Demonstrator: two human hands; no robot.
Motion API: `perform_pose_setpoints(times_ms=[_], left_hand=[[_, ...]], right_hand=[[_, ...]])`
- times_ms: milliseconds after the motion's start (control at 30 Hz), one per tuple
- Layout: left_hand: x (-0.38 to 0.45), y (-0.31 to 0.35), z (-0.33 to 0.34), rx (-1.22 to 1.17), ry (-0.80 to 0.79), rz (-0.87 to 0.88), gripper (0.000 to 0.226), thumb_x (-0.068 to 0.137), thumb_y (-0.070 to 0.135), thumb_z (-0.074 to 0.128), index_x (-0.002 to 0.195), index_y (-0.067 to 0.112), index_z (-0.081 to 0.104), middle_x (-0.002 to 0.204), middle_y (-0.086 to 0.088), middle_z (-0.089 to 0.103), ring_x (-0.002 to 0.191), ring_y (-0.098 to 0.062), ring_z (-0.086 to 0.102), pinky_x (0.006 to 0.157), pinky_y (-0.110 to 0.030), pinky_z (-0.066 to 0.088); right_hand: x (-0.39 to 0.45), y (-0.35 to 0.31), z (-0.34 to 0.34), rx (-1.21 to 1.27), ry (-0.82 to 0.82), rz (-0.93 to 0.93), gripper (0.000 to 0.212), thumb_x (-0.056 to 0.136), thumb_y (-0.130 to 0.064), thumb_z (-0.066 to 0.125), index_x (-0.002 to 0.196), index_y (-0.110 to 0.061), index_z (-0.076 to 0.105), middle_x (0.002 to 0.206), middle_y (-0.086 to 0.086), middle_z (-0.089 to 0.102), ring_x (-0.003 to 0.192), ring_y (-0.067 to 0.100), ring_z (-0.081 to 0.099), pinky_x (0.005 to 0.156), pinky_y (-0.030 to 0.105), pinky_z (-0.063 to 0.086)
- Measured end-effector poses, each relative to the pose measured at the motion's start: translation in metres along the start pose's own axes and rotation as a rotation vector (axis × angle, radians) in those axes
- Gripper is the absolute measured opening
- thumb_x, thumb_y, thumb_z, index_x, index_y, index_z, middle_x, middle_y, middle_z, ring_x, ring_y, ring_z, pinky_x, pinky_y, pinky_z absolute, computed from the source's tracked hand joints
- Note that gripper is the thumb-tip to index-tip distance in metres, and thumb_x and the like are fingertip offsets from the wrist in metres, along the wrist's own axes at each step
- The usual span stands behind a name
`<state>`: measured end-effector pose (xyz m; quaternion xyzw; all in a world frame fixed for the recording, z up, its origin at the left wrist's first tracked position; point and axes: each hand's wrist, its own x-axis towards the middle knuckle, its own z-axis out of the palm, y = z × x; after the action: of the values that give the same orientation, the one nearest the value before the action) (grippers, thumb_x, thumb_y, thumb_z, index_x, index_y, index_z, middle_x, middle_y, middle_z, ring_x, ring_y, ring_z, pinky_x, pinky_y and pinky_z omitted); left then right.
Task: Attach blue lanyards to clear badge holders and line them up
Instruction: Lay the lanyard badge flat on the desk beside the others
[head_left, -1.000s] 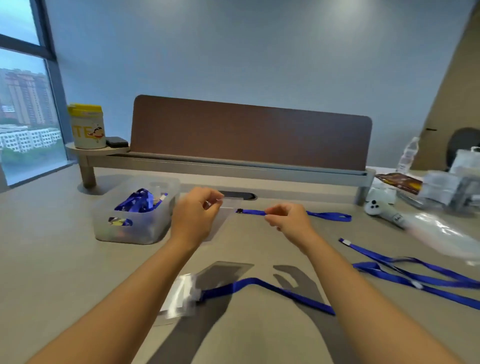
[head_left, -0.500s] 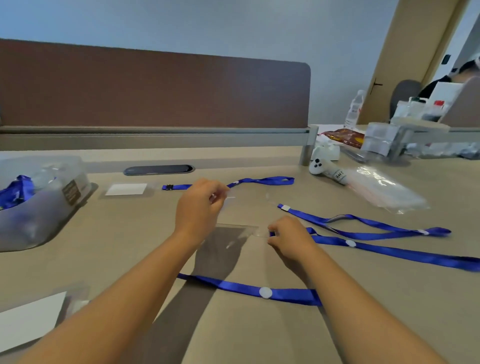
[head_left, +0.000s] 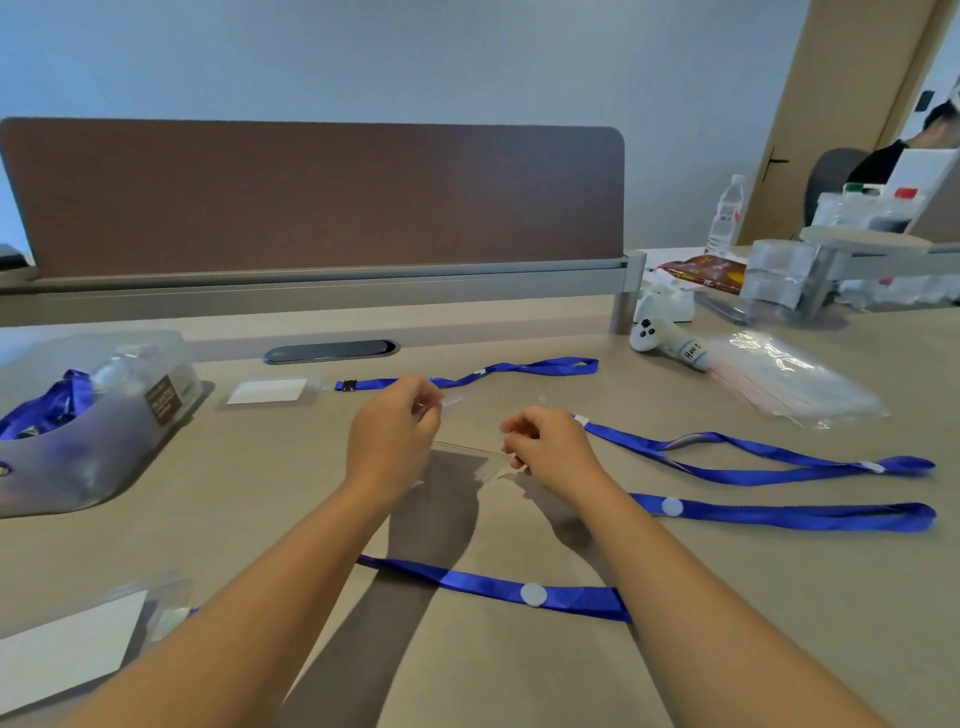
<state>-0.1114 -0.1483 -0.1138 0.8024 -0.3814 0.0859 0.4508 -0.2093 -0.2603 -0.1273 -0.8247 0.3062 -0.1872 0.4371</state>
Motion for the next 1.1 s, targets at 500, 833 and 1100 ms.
perform_pose_setpoints(times_ms=[500, 833, 1100], left_hand=[[-0.001, 0.002, -0.014, -0.070, -0.020, -0.011, 0.013, 0.084, 0.010, 0.054, 0.095, 0.005, 0.059, 0.095, -0.010, 0.063, 0.082, -0.016, 0.049, 0.070, -0.029, 0.042], [0.002, -0.004, -0.018, -0.126, -0.042, 0.032, 0.030, 0.085, 0.007, 0.051, 0.115, 0.010, 0.054, 0.107, -0.015, 0.065, 0.091, -0.019, 0.056, 0.079, -0.027, 0.044], [0.003, -0.010, -0.025, -0.032, -0.111, 0.158, 0.033, 0.084, 0.002, 0.051, 0.114, 0.014, 0.056, 0.108, -0.016, 0.062, 0.090, -0.021, 0.055, 0.080, -0.026, 0.043]], right_hand=[[-0.002, -0.040, 0.010, 0.337, -0.012, 0.115, 0.025, 0.086, -0.006, 0.053, 0.062, -0.011, 0.054, 0.058, 0.003, 0.054, 0.047, 0.010, 0.045, 0.046, 0.018, 0.039], [-0.005, -0.052, 0.013, 0.414, -0.082, 0.036, 0.017, 0.092, -0.012, 0.049, 0.078, -0.012, 0.058, 0.069, 0.000, 0.058, 0.058, 0.010, 0.052, 0.054, 0.018, 0.043], [0.000, -0.058, 0.020, 0.509, -0.070, 0.115, 0.029, 0.087, -0.031, 0.056, 0.068, -0.010, 0.057, 0.063, 0.004, 0.056, 0.052, 0.013, 0.051, 0.053, 0.022, 0.044]])
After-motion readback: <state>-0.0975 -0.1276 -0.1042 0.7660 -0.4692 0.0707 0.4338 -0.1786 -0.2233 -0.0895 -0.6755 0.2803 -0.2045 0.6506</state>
